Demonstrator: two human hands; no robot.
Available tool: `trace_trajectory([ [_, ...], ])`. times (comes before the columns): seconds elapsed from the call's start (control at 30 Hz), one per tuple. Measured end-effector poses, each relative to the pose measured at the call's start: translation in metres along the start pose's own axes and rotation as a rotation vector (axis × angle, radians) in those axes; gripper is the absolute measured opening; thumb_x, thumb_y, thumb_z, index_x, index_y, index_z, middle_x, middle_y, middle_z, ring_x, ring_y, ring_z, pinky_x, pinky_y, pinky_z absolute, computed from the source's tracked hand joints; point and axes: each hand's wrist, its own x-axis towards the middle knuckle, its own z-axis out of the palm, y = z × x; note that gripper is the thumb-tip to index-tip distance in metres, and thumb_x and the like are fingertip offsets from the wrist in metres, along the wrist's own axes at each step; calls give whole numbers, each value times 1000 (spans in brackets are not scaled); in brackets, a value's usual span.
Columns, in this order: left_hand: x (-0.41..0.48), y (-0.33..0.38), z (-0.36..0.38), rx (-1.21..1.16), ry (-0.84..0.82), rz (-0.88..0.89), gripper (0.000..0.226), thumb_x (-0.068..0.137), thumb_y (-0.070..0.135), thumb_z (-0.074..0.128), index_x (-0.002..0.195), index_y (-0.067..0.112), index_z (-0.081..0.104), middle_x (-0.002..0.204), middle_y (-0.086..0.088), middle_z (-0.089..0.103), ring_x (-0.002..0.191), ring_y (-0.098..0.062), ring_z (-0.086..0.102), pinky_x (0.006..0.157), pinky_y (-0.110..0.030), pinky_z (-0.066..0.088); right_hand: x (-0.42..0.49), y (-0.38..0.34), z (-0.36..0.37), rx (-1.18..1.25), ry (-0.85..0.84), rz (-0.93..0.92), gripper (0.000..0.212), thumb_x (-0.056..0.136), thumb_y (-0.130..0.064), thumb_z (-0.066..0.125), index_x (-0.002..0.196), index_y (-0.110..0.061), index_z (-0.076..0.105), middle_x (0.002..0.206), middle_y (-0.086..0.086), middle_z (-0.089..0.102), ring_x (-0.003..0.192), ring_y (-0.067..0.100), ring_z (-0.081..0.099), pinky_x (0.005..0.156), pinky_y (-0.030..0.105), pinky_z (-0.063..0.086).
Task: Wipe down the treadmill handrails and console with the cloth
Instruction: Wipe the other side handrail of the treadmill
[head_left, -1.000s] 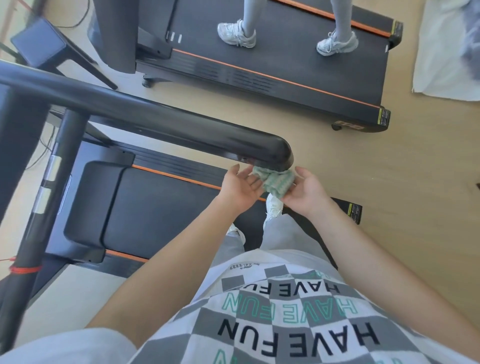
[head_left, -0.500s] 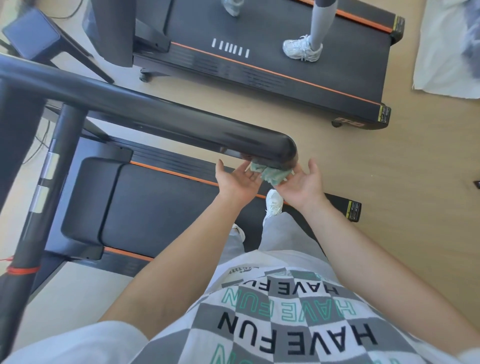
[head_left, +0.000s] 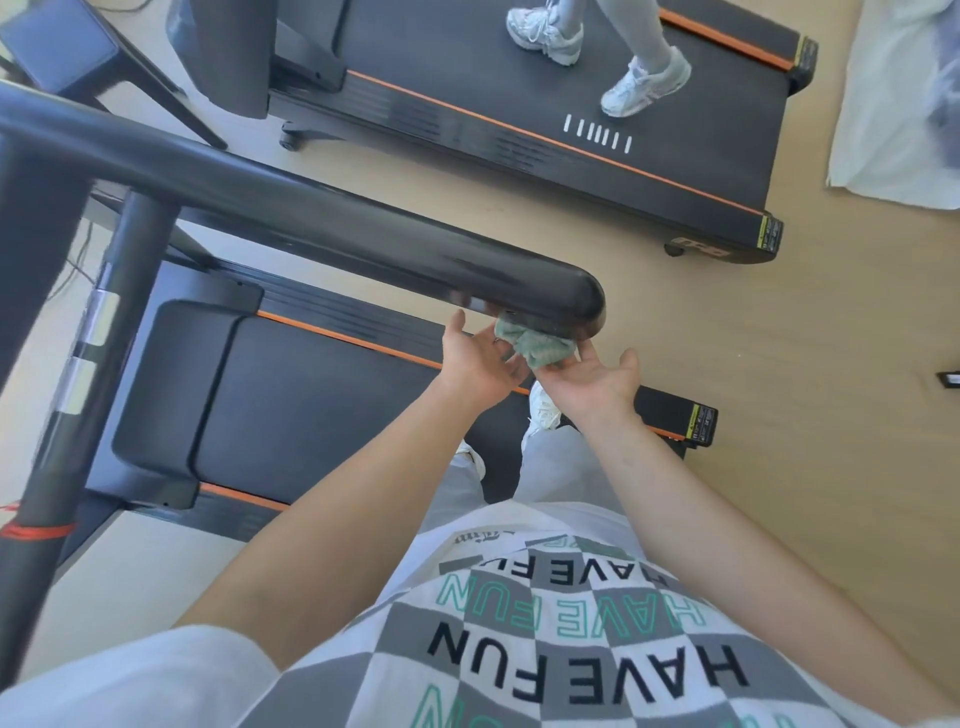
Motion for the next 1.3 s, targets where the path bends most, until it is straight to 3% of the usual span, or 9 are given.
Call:
trace_trajectory([
  [0.17, -7, 30, -24, -146, -8, 51, 78, 95, 61, 39, 141, 0, 56, 124, -18, 68, 124, -36, 60, 114, -42, 42, 1, 33, 15, 4, -3, 65, 68, 98, -67, 28, 121, -14, 64, 130, 19, 63, 116, 38, 60, 97, 50, 48],
  [0.37, -19, 81, -53, -317, -34, 192, 74, 93, 57, 44, 131, -4, 62, 127, -17, 66, 111, -38, 65, 108, -43, 49, 8, 88, 34, -4, -31, 182, 57, 101, -59, 30, 116, -14, 61, 125, 17, 67, 115, 40, 61, 92, 58, 49],
  [0.5, -20, 88, -60, -346, 2, 223, 50, 95, 33, 43, 125, -4, 59, 114, -17, 65, 96, -32, 65, 107, -37, 49, 6, 101, 38, -115, -85, 186, 26, 91, -9, 39, 106, -5, 60, 119, 21, 67, 114, 43, 62, 98, 58, 48],
  [0.67, -18, 69, -54, -157, 7, 156, 28, 98, 12, 33, 101, 1, 59, 88, -12, 64, 63, -26, 67, 80, -34, 54, 6, 90, 32, -291, -44, 119, 39, 73, 12, 46, 108, -1, 60, 124, 15, 62, 113, 37, 62, 82, 46, 57],
  [0.8, -22, 84, -62, -177, -4, 128, 45, 99, 28, 34, 128, 2, 54, 130, -18, 57, 115, -34, 56, 113, -43, 42, 8, 92, 27, -333, 3, 102, 30, 90, 6, 47, 115, -4, 58, 121, 10, 63, 112, 34, 61, 76, 44, 59],
  [0.9, -25, 106, -71, -236, -55, 153, 58, 98, 34, 36, 141, -2, 52, 146, -18, 56, 136, -37, 52, 119, -49, 35, 10, 112, 40, -400, -3, 111, 32, 93, 4, 47, 122, -6, 56, 111, 11, 67, 110, 33, 61, 86, 46, 55],
  [1.13, -34, 159, -95, -348, -36, 275, 66, 93, 43, 45, 144, 1, 53, 144, -17, 59, 137, -36, 53, 115, -50, 40, 17, 171, 80, -497, -32, 193, 20, 97, 4, 42, 105, 0, 59, 106, 14, 66, 111, 33, 58, 87, 46, 52],
  [1.23, -33, 162, -97, -284, -47, 260, 59, 93, 42, 45, 131, 0, 61, 130, -16, 67, 124, -36, 63, 103, -47, 52, 15, 177, 84, -535, -40, 195, 19, 96, 3, 43, 103, -1, 60, 103, 13, 67, 108, 34, 60, 90, 46, 51],
  [1.3, -37, 158, -92, -145, -78, 240, 42, 92, 33, 42, 109, 2, 64, 106, -13, 66, 87, -32, 71, 75, -36, 61, 15, 169, 82, -564, -35, 190, 19, 95, 2, 46, 107, -2, 61, 108, 12, 66, 113, 35, 59, 94, 46, 51],
])
